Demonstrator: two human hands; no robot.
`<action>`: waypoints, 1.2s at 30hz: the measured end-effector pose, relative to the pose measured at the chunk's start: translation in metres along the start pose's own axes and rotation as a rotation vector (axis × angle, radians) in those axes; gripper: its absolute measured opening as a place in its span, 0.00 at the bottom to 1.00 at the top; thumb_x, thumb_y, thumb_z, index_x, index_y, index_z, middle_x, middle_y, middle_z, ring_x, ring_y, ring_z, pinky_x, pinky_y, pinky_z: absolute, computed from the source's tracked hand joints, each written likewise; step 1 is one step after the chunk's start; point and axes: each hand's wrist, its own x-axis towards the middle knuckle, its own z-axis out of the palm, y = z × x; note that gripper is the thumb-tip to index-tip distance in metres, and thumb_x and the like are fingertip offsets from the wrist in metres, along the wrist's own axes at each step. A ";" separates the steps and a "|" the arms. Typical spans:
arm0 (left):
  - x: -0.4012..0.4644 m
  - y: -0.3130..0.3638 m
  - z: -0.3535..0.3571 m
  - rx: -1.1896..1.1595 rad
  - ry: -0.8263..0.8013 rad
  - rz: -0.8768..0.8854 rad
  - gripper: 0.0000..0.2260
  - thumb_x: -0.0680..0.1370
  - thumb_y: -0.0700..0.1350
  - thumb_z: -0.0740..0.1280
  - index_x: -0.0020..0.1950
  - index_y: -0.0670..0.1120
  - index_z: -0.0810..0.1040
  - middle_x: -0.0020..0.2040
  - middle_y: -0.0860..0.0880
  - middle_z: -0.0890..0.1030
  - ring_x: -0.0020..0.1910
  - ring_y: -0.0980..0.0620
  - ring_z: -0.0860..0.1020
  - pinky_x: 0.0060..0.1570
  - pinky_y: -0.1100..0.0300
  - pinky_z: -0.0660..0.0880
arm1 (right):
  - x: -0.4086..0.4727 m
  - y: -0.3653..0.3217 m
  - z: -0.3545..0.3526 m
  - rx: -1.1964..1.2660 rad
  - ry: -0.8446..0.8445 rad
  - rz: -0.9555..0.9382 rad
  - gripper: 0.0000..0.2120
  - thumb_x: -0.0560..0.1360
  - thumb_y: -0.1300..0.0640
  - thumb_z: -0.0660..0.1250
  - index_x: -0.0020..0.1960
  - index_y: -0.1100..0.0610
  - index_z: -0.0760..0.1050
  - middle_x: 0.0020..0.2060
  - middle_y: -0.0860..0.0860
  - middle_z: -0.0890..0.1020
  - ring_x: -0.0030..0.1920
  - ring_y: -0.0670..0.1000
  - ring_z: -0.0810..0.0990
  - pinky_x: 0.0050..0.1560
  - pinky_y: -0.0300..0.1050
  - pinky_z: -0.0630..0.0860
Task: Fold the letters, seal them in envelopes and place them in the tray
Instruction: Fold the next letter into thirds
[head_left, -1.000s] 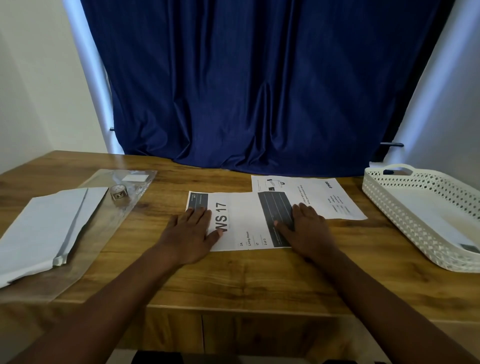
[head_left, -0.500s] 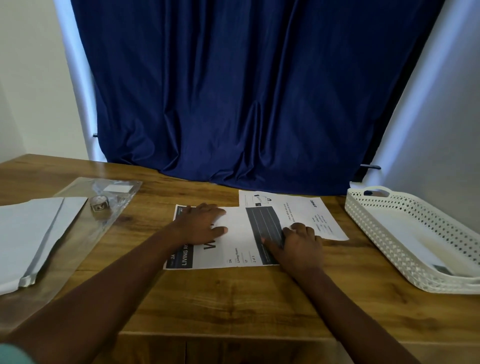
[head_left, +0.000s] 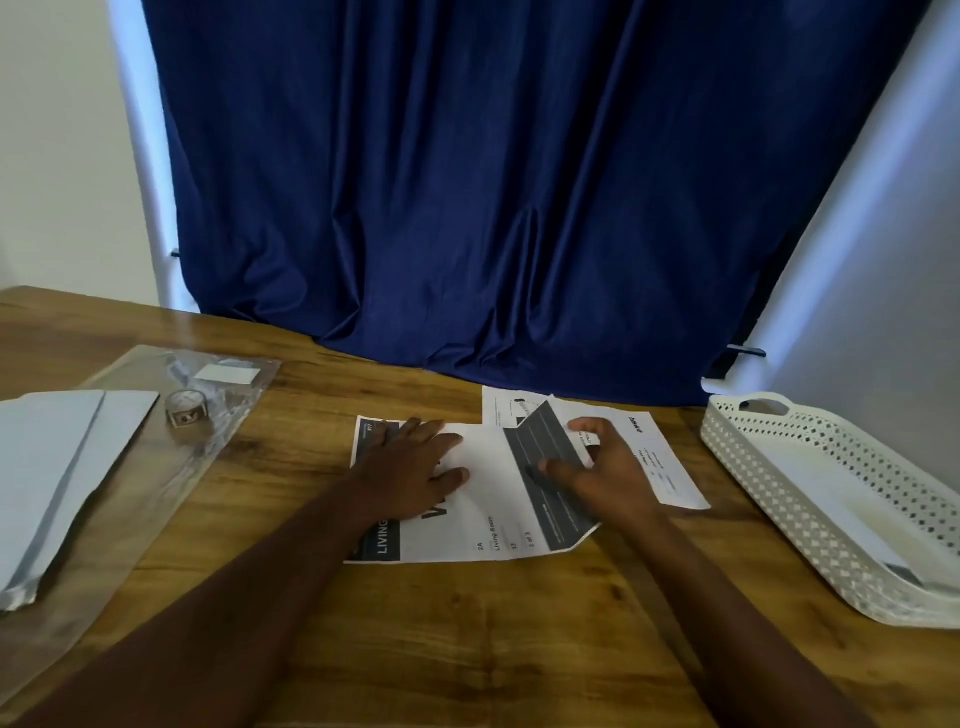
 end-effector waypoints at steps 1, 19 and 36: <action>0.001 -0.001 0.000 -0.005 -0.002 -0.001 0.29 0.83 0.65 0.53 0.83 0.56 0.57 0.85 0.51 0.52 0.83 0.46 0.48 0.80 0.39 0.45 | 0.010 -0.005 -0.005 0.058 -0.026 0.034 0.30 0.68 0.44 0.79 0.63 0.38 0.66 0.49 0.42 0.76 0.40 0.46 0.82 0.30 0.36 0.76; 0.014 -0.022 -0.001 0.081 0.071 -0.097 0.27 0.85 0.60 0.51 0.82 0.52 0.58 0.84 0.49 0.54 0.83 0.45 0.51 0.80 0.39 0.45 | 0.054 -0.001 -0.023 0.848 -0.489 0.227 0.21 0.75 0.50 0.73 0.64 0.60 0.79 0.57 0.62 0.84 0.54 0.60 0.86 0.48 0.55 0.83; -0.011 -0.065 -0.054 -1.181 0.810 -0.471 0.22 0.75 0.72 0.56 0.54 0.59 0.79 0.56 0.54 0.82 0.57 0.53 0.80 0.62 0.49 0.75 | -0.022 -0.039 0.076 0.095 -0.684 -0.469 0.17 0.80 0.34 0.57 0.64 0.34 0.77 0.61 0.24 0.75 0.63 0.29 0.71 0.68 0.39 0.68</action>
